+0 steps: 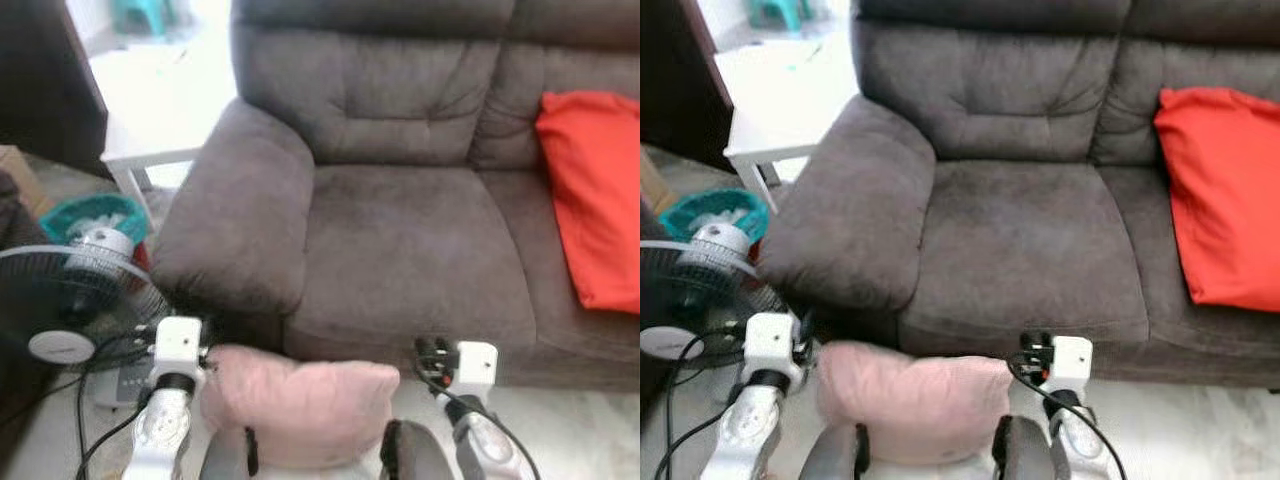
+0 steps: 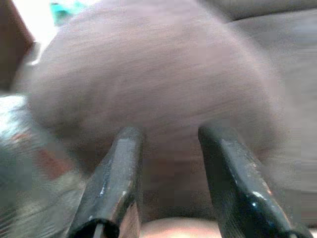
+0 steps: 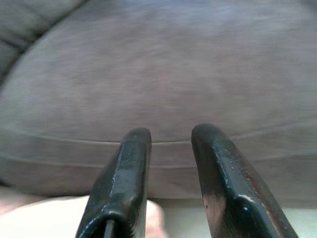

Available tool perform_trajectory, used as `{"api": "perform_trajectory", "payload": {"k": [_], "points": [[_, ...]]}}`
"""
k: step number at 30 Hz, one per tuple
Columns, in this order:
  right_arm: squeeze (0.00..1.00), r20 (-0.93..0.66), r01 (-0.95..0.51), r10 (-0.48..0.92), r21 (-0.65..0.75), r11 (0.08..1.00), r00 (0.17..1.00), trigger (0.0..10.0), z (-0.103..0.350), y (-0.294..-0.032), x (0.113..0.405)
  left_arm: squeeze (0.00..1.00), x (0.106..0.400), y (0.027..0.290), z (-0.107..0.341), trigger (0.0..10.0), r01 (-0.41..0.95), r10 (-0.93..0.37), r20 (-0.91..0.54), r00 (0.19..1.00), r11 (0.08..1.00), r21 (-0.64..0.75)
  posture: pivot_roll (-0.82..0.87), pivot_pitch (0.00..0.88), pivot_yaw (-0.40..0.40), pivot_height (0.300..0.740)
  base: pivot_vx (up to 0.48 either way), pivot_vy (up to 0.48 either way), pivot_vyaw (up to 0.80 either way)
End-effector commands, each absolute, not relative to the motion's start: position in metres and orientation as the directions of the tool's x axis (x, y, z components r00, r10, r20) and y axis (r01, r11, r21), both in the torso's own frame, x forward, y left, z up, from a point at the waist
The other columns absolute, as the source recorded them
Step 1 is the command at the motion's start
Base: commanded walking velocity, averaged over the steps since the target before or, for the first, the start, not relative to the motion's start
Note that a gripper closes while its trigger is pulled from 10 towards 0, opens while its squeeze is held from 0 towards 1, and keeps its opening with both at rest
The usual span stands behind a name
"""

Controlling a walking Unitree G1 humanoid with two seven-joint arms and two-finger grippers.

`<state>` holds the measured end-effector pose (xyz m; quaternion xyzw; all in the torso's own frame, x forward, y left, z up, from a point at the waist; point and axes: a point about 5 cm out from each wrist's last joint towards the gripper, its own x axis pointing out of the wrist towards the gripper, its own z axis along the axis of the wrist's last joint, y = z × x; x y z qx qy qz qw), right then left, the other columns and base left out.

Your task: Move the pillow to the sofa from floor

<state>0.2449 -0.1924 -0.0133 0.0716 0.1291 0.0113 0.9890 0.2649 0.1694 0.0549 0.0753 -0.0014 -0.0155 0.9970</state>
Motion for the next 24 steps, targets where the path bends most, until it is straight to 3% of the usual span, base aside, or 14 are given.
{"api": "perform_trajectory", "payload": {"k": [1,18,24], "points": [[0.00,-0.216,-0.003,0.036,0.152,0.988,0.976,10.0,-0.009,-0.190,0.245,0.00,0.256,0.178,0.047,10.0,0.035,-0.029,-0.037,0.999,0.983,0.180,0.10,0.038,-0.053,0.560,0.000,0.000,0.00],[0.00,-0.223,-0.007,0.042,0.154,0.988,0.974,10.0,-0.014,-0.202,0.233,0.00,0.254,0.184,0.043,10.0,-0.010,0.020,-0.052,0.998,0.984,0.177,0.10,0.033,-0.052,0.560,0.000,0.000,0.00],[0.00,-0.219,-0.016,0.052,0.159,0.987,0.974,10.0,-0.012,-0.190,0.242,0.00,0.255,0.189,0.041,10.0,-0.055,0.066,-0.067,0.996,0.987,0.150,0.10,0.031,-0.053,0.520,0.000,0.000,0.00]]}}
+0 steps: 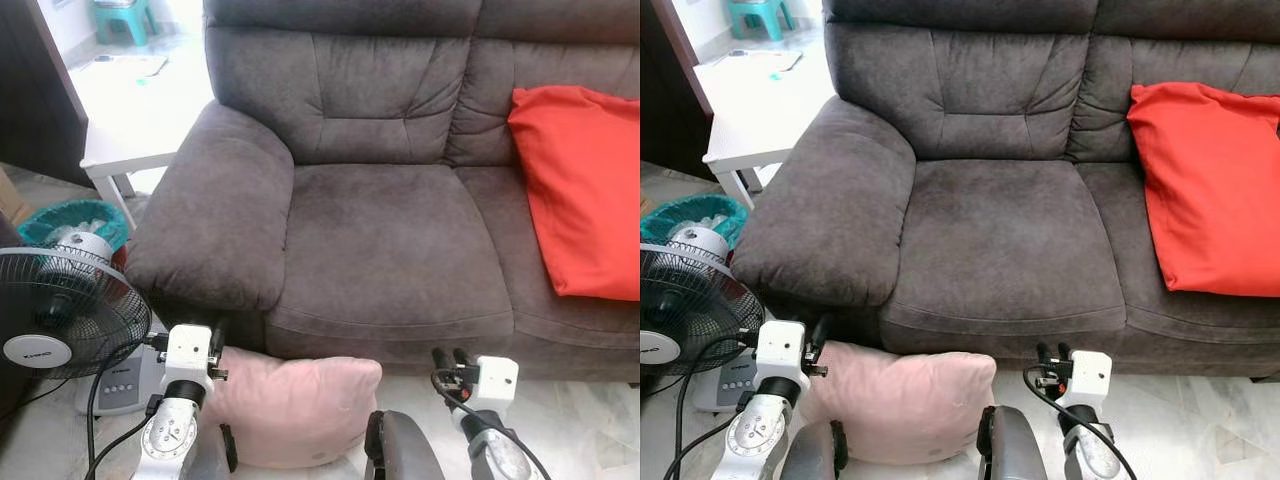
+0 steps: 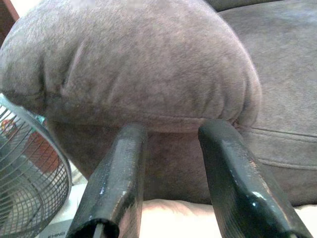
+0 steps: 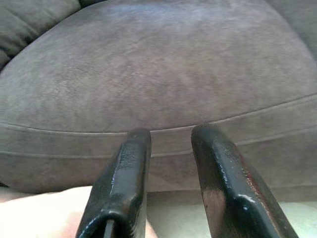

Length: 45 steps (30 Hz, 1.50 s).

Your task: Move the pillow to the sofa from floor

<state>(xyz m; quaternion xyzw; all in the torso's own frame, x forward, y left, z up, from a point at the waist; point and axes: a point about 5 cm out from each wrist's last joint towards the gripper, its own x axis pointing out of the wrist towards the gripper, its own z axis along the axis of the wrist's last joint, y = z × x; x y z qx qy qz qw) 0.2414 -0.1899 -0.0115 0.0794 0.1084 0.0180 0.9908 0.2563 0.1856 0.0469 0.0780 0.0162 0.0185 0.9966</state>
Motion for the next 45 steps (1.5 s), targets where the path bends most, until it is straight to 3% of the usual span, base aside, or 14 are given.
{"api": "perform_trajectory", "payload": {"k": [1,6,17,23,24,26,27,45], "points": [[0.00,-0.219,-0.019,0.054,0.158,0.987,0.974,10.0,-0.011,-0.189,0.243,0.00,0.255,0.191,0.040,10.0,-0.063,0.074,-0.073,0.995,0.988,0.141,0.10,0.031,-0.053,0.515,0.000,0.000,0.00],[0.00,-0.203,-0.015,0.047,0.158,0.987,0.978,10.0,-0.009,-0.190,0.243,0.00,0.258,0.196,0.037,10.0,-0.076,0.088,-0.102,0.991,0.990,0.119,0.10,0.030,-0.057,0.487,0.000,0.000,0.00],[0.00,-0.211,-0.010,0.041,0.146,0.989,0.977,10.0,-0.012,-0.208,0.234,0.00,0.262,0.219,0.021,10.0,-0.168,0.179,-0.222,0.958,0.983,0.067,0.09,0.030,-0.067,0.487,0.000,0.000,0.00],[0.00,-0.210,-0.017,0.047,0.145,0.989,0.976,10.0,-0.011,-0.212,0.234,0.00,0.266,0.246,0.010,10.0,-0.232,0.238,-0.329,0.914,0.971,0.058,0.08,0.039,-0.082,0.487,0.000,0.000,0.00],[0.00,-0.210,-0.021,0.051,0.141,0.990,0.976,10.0,-0.010,-0.213,0.235,0.69,0.266,0.254,0.009,10.0,-0.239,0.246,-0.353,0.903,0.969,0.064,0.07,0.043,-0.087,0.487,0.000,0.000,0.00],[0.00,-0.210,-0.024,0.053,0.138,0.990,0.976,10.0,-0.010,-0.214,0.235,0.69,0.267,0.256,0.008,10.0,-0.239,0.248,-0.363,0.898,0.968,0.070,0.07,0.046,-0.091,0.487,0.000,0.000,0.00],[0.00,-0.207,-0.030,0.057,0.133,0.991,0.977,10.0,-0.009,-0.215,0.236,1.00,0.269,0.258,0.009,10.0,-0.225,0.232,-0.371,0.899,0.972,0.064,0.06,0.049,-0.098,0.487,0.000,0.000,0.00],[0.00,-0.111,-0.113,0.120,0.067,0.991,0.987,10.0,0.019,-0.225,0.243,1.00,0.279,0.256,0.010,10.0,-0.178,0.179,-0.391,0.903,0.983,0.039,-0.01,0.100,-0.213,0.487,0.000,0.000,0.00]]}}
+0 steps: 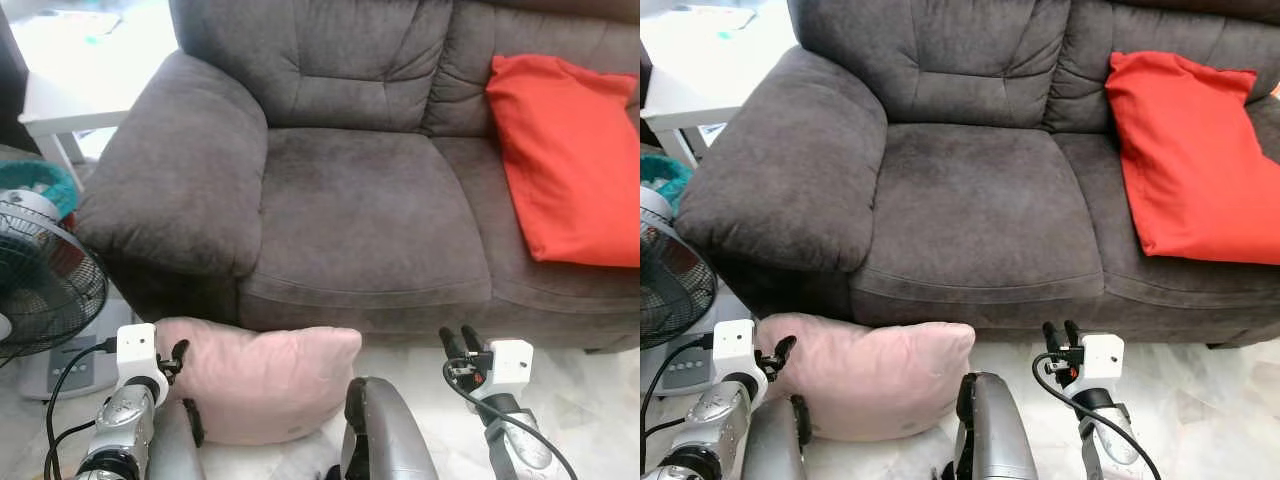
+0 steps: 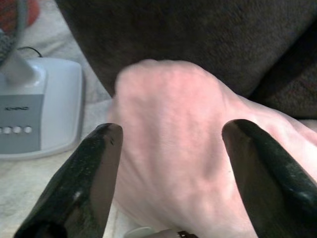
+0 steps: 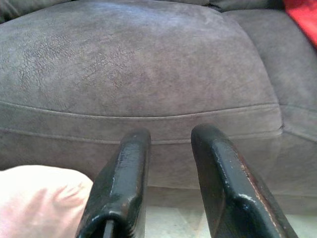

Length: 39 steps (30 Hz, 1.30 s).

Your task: Move the pillow to the sofa from floor

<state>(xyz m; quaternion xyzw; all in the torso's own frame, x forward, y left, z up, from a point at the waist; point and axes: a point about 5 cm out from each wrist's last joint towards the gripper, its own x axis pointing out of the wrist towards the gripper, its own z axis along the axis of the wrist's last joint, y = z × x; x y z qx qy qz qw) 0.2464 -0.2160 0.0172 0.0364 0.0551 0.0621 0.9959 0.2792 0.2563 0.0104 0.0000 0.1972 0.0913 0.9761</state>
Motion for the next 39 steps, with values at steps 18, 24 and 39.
{"api": "perform_trajectory", "payload": {"k": [18,24,39], "points": [[0.00,-0.131,-0.150,0.151,0.015,0.989,0.980,10.0,0.035,-0.259,0.234,0.00,0.292,0.271,0.025,10.0,-0.287,0.299,-0.356,0.886,0.954,0.087,-0.06,0.162,-0.287,0.487,0.000,0.000,0.00],[0.00,-0.196,-0.147,0.147,0.016,0.989,0.970,10.0,0.027,-0.274,0.229,0.00,0.289,0.283,0.027,10.0,-0.376,0.384,-0.362,0.850,0.922,0.096,-0.06,0.177,-0.310,0.487,0.000,0.000,0.00],[0.00,-0.198,-0.162,0.158,-0.004,0.987,0.967,10.0,0.038,-0.267,0.255,0.00,0.287,0.290,0.027,0.0,-0.424,0.420,-0.380,0.824,0.902,0.077,-0.09,0.182,-0.325,0.487,0.000,0.000,0.00]]}}
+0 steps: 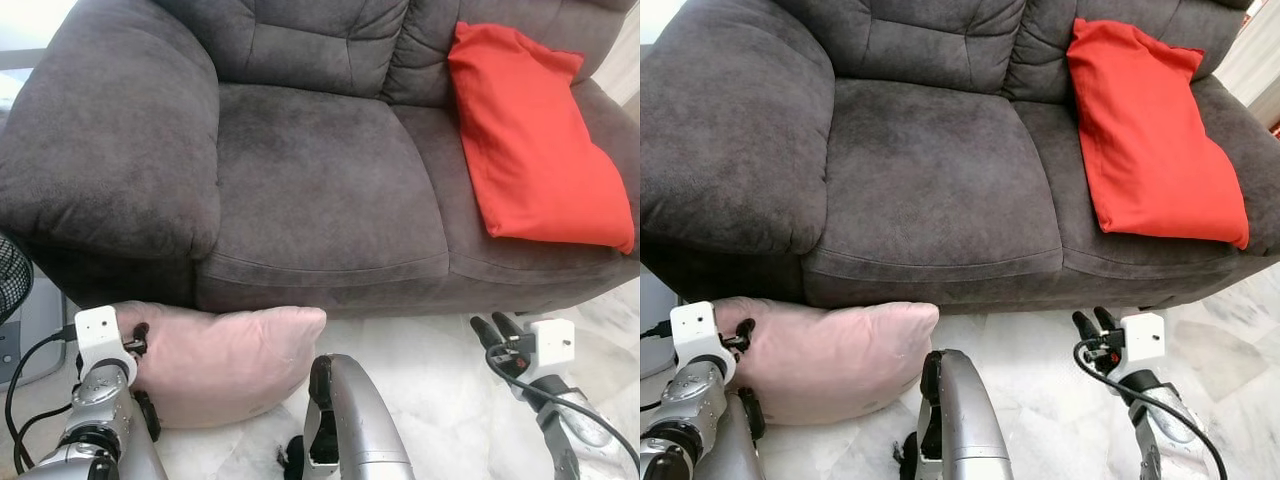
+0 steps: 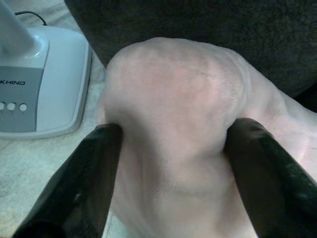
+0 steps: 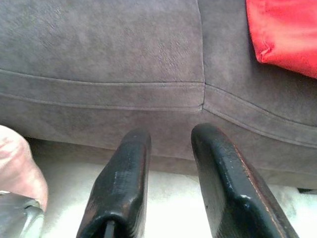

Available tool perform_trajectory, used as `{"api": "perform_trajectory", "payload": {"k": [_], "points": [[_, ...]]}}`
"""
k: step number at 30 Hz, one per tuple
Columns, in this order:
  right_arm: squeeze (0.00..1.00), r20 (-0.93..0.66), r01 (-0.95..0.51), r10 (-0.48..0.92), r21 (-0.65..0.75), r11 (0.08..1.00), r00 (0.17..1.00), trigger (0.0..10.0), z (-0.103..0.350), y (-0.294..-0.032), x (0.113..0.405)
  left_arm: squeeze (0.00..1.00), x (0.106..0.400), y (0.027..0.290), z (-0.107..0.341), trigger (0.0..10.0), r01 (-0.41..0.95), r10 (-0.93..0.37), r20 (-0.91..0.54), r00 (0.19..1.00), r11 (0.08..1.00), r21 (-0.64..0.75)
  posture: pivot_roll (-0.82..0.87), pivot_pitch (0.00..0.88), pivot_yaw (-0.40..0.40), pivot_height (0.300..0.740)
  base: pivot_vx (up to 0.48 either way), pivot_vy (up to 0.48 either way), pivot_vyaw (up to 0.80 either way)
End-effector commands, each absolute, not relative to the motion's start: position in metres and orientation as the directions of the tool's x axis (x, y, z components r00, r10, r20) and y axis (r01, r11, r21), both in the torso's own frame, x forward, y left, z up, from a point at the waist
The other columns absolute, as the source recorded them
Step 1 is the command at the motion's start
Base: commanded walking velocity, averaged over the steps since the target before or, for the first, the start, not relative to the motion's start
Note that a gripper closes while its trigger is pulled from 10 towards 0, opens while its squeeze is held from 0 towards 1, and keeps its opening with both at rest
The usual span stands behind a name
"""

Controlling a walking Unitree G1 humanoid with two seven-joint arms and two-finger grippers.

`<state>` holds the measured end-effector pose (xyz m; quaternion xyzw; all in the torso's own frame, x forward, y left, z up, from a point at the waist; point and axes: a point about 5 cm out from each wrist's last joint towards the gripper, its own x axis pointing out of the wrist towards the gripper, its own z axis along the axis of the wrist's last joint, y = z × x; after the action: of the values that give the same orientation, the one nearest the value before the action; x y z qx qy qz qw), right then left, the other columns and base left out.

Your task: Move the pillow to the sofa from floor

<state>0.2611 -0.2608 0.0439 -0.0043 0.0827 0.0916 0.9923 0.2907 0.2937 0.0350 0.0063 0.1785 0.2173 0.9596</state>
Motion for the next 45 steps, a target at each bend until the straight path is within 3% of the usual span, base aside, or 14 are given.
{"api": "perform_trajectory", "payload": {"k": [1,20,28,45], "points": [[0.00,-0.201,-0.163,0.159,-0.003,0.987,0.967,10.0,0.038,-0.266,0.255,0.00,0.287,0.290,0.027,0.0,-0.425,0.421,-0.380,0.824,0.902,0.077,-0.09,0.182,-0.325,0.487,0.000,0.000,0.00],[0.00,-0.179,-0.178,0.174,-0.004,0.984,0.968,10.0,0.042,-0.261,0.251,0.00,0.285,0.291,0.026,0.0,-0.429,0.426,-0.379,0.821,0.900,0.082,-0.08,0.172,-0.325,0.487,0.000,0.000,0.00],[0.00,-0.187,-0.176,0.172,-0.001,0.984,0.967,10.0,0.038,-0.271,0.235,0.00,0.287,0.293,0.029,0.0,-0.436,0.433,-0.369,0.822,0.896,0.079,-0.07,0.172,-0.322,0.487,0.000,0.000,0.00],[0.00,-0.225,-0.164,0.168,0.036,0.986,0.960,10.0,0.025,-0.275,0.233,0.00,0.285,0.295,0.028,0.0,-0.431,0.432,-0.367,0.824,0.898,0.089,-0.06,0.185,-0.306,0.487,0.000,0.000,0.00]]}}
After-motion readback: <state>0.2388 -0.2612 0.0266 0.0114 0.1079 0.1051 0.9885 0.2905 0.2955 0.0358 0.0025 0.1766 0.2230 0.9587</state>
